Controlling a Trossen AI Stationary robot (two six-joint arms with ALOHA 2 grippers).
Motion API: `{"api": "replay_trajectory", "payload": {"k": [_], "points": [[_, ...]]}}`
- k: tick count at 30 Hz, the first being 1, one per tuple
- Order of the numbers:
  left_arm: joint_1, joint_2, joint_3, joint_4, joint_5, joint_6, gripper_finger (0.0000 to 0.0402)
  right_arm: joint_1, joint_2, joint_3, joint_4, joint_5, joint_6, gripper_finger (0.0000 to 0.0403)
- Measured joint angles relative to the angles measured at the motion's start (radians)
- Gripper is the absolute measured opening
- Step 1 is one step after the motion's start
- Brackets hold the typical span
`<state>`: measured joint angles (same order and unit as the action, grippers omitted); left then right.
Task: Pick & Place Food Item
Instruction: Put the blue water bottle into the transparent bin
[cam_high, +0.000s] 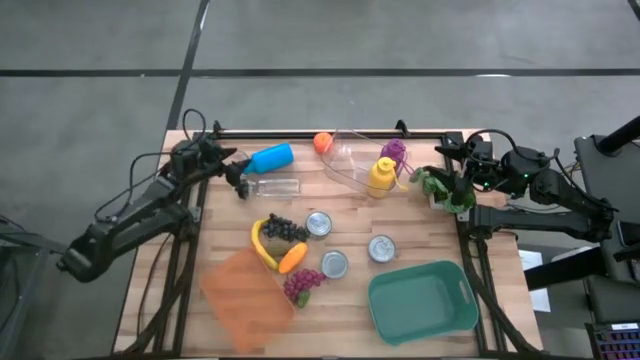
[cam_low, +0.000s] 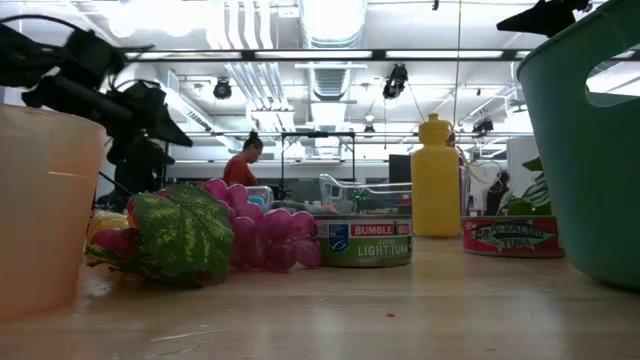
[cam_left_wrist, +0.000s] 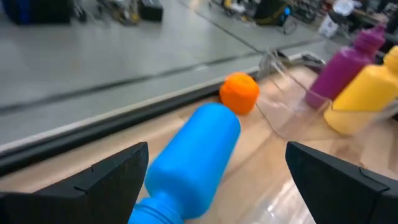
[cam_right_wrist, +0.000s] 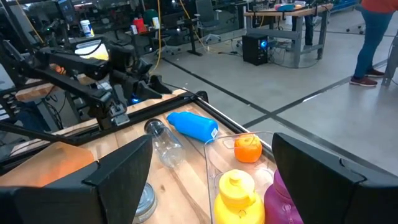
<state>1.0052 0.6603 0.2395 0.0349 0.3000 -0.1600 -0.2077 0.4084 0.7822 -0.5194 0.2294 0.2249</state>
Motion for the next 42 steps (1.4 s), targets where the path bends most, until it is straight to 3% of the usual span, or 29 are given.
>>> {"api": "replay_trajectory", "payload": {"k": [10, 19, 26, 34, 42], "points": [[0.106, 0.205, 0.019, 0.104, 0.171, 0.084, 0.0383, 0.0, 0.0, 0.0, 0.0, 0.0, 0.0, 0.0329], [0.262, 0.232, 0.018, 0.123, 0.336, 0.259, 0.0383, 0.0, 0.0, 0.0, 0.0, 0.0, 0.0, 0.0329], [0.274, 0.27, 0.017, 0.142, 0.352, 0.371, 0.0383, 0.0, 0.0, 0.0, 0.0, 0.0, 0.0, 0.0329], [0.273, 0.373, 0.017, 0.253, 0.381, 0.32, 0.0383, 0.0, 0.0, 0.0, 0.0, 0.0, 0.0, 0.0329], [0.27, 0.371, 0.017, 0.25, 0.4, 0.289, 0.0383, 0.0, 0.0, 0.0, 0.0, 0.0, 0.0, 0.0329]]}}
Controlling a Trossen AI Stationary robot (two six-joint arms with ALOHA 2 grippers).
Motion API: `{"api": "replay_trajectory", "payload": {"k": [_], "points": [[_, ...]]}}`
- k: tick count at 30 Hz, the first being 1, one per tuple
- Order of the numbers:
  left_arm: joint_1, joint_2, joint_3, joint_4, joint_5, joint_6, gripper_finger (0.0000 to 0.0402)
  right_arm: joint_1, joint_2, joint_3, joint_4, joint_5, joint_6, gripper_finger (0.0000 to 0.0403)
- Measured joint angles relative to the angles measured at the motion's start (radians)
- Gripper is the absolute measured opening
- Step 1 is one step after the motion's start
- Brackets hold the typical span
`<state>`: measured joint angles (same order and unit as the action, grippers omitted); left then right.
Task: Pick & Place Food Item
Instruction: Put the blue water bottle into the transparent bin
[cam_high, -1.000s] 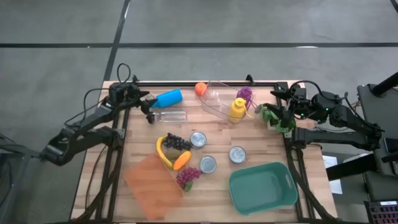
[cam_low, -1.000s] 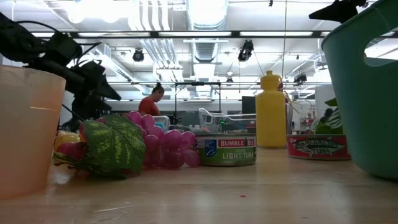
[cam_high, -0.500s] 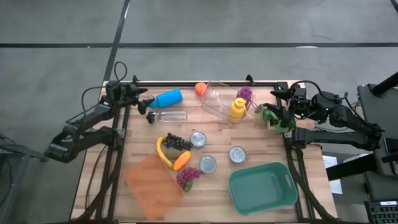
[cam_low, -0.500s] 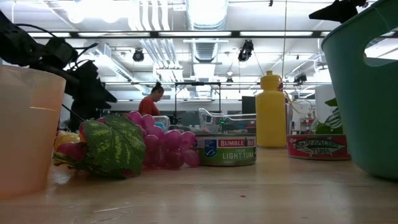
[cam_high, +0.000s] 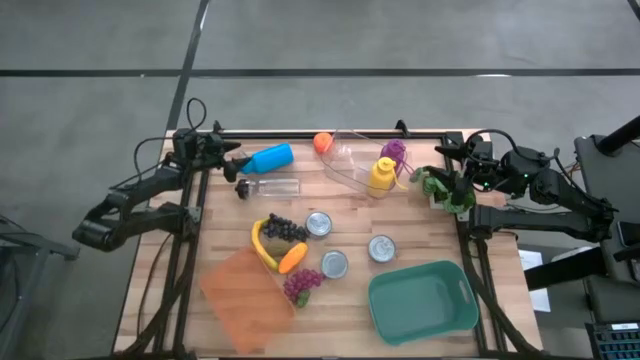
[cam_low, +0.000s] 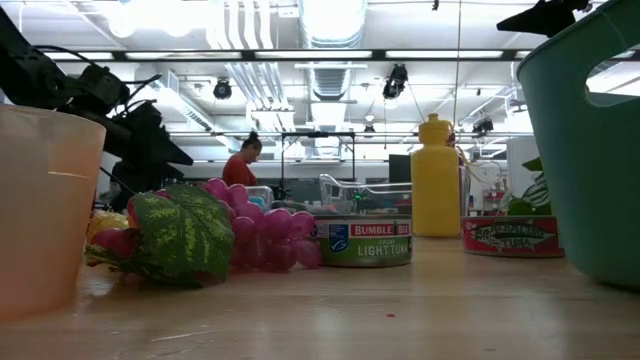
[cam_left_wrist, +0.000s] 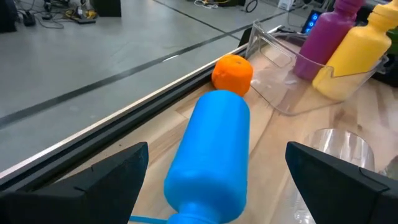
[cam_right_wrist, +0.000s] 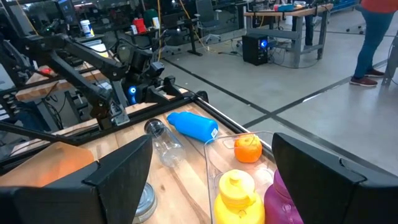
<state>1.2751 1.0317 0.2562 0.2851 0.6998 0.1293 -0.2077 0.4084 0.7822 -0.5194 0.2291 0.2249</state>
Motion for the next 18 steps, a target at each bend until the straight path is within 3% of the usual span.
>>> {"api": "replay_trajectory", "payload": {"k": [6, 18], "points": [[-0.018, 0.0, 0.037, -0.11, -0.013, 0.063, 0.0383, 0.0, 0.0, 0.0, 0.0, 0.0, 0.0, 0.0329], [-0.11, 0.0, 0.165, -0.451, -0.187, 0.137, 0.0383, 0.0, 0.0, 0.0, 0.0, 0.0, 0.0, 0.0329]]}}
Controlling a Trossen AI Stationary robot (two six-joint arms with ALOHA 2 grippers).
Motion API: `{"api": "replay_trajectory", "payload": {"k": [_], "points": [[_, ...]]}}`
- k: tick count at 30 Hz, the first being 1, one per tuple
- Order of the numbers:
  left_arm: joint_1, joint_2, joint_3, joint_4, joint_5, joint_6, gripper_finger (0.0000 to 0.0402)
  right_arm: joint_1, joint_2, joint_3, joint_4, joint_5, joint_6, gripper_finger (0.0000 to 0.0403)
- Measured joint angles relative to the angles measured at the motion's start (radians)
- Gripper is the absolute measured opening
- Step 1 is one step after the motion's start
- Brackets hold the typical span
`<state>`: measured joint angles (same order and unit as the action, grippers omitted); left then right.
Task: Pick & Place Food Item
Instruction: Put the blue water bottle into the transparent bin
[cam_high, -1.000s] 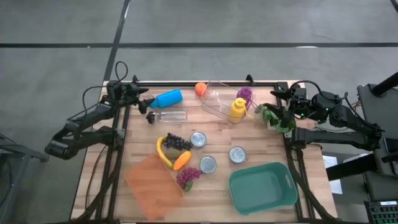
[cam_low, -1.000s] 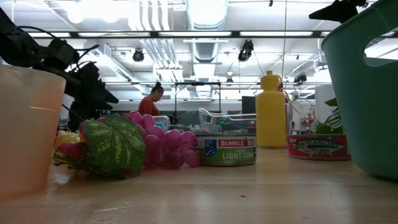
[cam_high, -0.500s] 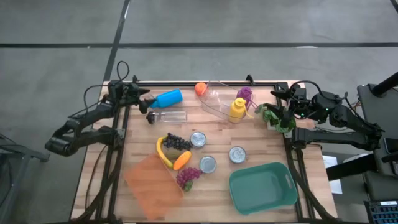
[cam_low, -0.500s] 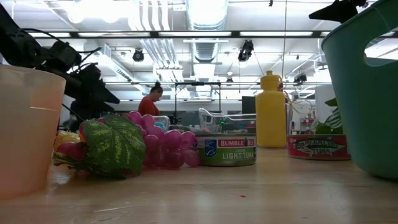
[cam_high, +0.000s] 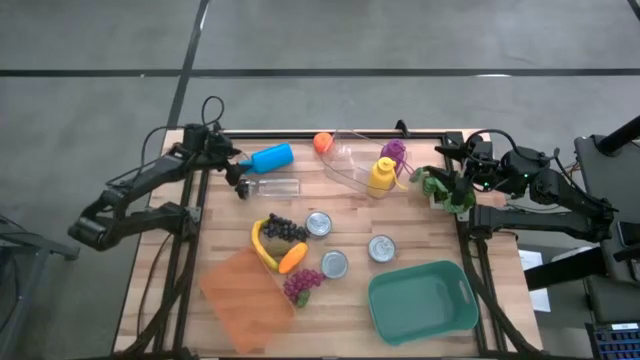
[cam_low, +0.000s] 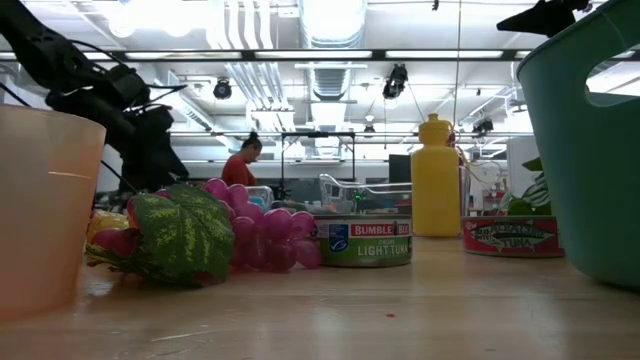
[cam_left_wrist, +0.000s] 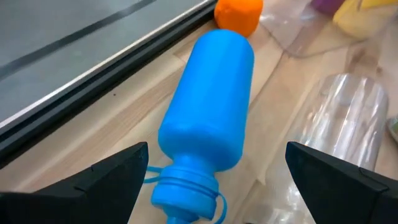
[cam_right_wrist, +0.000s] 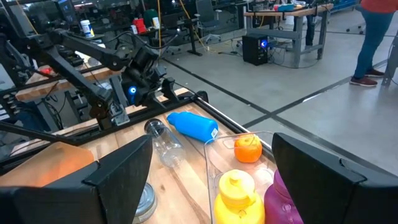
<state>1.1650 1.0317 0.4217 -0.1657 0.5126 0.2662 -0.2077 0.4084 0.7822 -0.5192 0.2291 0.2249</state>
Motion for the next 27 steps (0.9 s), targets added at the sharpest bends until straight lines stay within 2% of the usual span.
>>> {"api": "replay_trajectory", "payload": {"k": [7, 14, 27], "points": [[-0.051, 0.023, 0.0, 0.016, -0.097, 0.037, 0.0383, 0.0, 0.0, 0.0, 0.0, 0.0, 0.0, 0.0329], [-0.071, 0.098, 0.015, 0.045, -0.116, 0.122, 0.0379, 0.0, 0.0, 0.0, 0.0, 0.0, 0.0, 0.0329], [-0.072, 0.23, 0.094, 0.034, -0.132, 0.127, 0.0304, 0.0, 0.0, 0.0, 0.0, 0.0, 0.0, 0.0329]]}}
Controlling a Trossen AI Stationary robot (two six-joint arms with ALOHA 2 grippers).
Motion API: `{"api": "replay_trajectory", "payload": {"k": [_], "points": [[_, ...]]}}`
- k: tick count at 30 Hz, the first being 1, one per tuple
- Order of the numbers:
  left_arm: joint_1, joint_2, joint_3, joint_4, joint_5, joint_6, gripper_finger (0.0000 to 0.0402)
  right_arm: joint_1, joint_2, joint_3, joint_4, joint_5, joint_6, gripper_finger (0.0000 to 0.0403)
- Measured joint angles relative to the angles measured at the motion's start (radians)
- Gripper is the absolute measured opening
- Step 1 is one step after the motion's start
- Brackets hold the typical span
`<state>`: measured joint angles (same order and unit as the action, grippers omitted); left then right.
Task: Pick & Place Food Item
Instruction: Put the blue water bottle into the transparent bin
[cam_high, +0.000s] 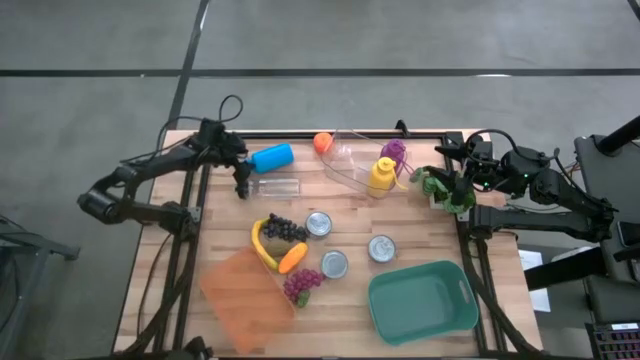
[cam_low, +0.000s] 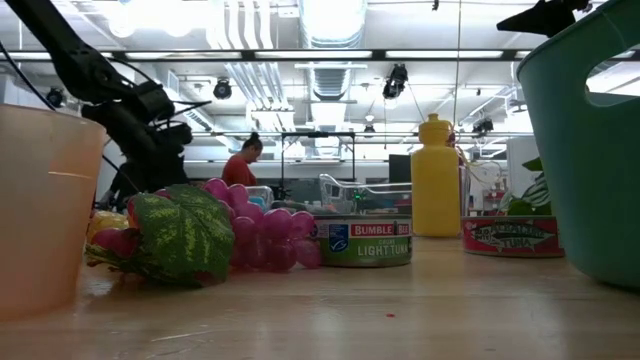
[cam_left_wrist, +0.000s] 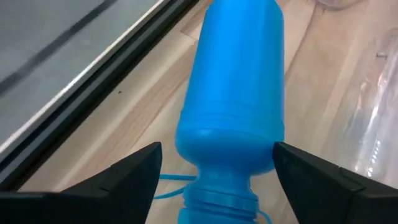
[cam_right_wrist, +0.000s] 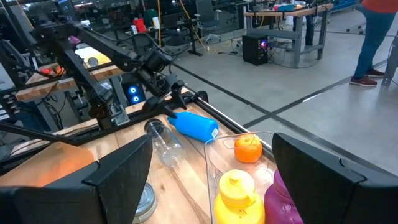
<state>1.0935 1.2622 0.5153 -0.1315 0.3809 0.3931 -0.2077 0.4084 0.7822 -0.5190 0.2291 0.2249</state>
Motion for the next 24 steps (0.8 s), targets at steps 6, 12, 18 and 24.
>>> {"api": "replay_trajectory", "payload": {"k": [6, 12, 18, 24], "points": [[-0.017, 0.043, 0.066, -0.109, -0.017, -0.007, 0.0298, 0.0, 0.0, 0.0, 0.0, 0.0, 0.0, 0.0329], [-0.052, 0.065, 0.157, -0.33, -0.076, -0.006, 0.0298, 0.0, 0.0, 0.0, 0.0, 0.0, 0.0, 0.0329], [-0.061, 0.062, 0.189, -0.457, -0.113, 0.054, 0.0298, 0.0, 0.0, 0.0, 0.0, 0.0, 0.0, 0.0329], [-0.077, 0.066, 0.186, -0.468, -0.121, 0.079, 0.0298, 0.0, 0.0, 0.0, 0.0, 0.0, 0.0, 0.0329]]}}
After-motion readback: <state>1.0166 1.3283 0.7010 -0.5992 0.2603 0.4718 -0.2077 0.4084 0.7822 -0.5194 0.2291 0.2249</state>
